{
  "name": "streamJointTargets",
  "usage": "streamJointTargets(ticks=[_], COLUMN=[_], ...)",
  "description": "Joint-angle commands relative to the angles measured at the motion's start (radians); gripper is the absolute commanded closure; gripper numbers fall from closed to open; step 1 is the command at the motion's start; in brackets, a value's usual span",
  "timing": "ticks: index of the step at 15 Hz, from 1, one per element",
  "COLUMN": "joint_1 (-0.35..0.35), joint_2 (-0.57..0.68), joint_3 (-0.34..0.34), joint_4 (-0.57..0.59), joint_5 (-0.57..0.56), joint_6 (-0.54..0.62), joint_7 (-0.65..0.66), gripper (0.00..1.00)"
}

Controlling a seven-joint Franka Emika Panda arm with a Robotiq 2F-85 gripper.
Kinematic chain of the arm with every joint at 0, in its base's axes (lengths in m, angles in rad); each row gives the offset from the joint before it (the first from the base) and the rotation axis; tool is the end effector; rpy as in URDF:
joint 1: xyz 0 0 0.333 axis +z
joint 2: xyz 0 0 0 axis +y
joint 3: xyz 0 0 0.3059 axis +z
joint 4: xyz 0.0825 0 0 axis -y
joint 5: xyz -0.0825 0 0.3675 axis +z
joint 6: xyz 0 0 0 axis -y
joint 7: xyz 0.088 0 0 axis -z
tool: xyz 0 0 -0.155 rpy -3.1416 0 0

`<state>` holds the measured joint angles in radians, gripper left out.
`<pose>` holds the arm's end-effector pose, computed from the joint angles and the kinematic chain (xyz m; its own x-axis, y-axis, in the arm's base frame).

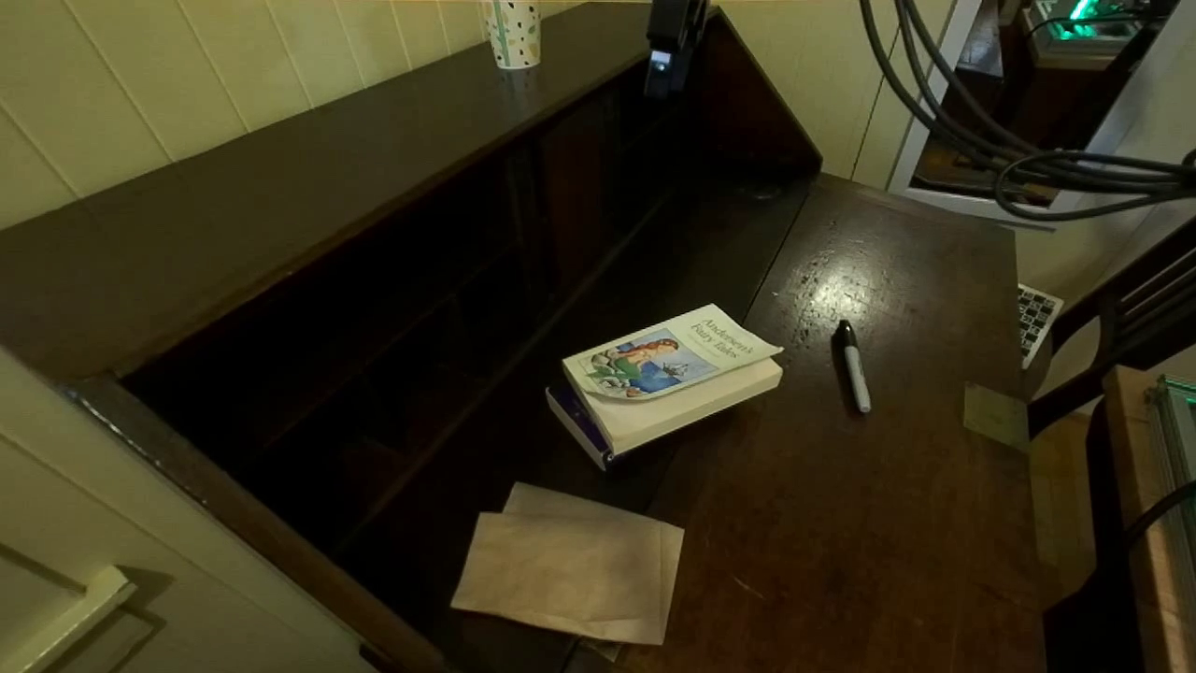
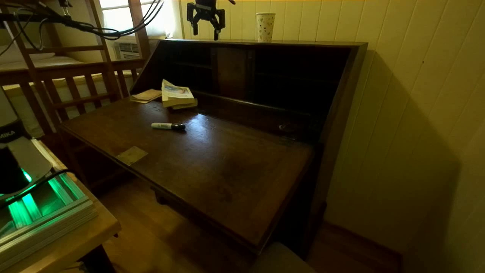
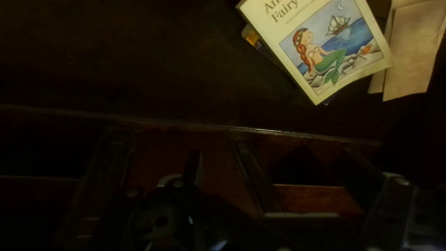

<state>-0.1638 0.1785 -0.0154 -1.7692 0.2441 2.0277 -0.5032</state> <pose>0.6034 -0.0843 0.4161 0.9641 0.2067 0.1667 0.2335 -0.9588 -0.1617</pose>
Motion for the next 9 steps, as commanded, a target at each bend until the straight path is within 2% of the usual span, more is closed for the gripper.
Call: streamJointTargets(ticks=[1,4,5,9], joint_1=[0.015,0.016,0.014,0.016], joint_2=[-0.089,-0.130,-0.072,-0.103], joint_3=[-0.025,-0.032,-0.031,-0.036], joint_4=[-0.083,-0.112,-0.058,-0.085], joint_5=[-0.080,-0.104,-0.069,-0.074], joint_6=[0.000,-0.005,-0.003,-0.002], joint_7=[0.021,0.014,0.001,0.001], gripper=[0.00,0.00,0.00,0.00])
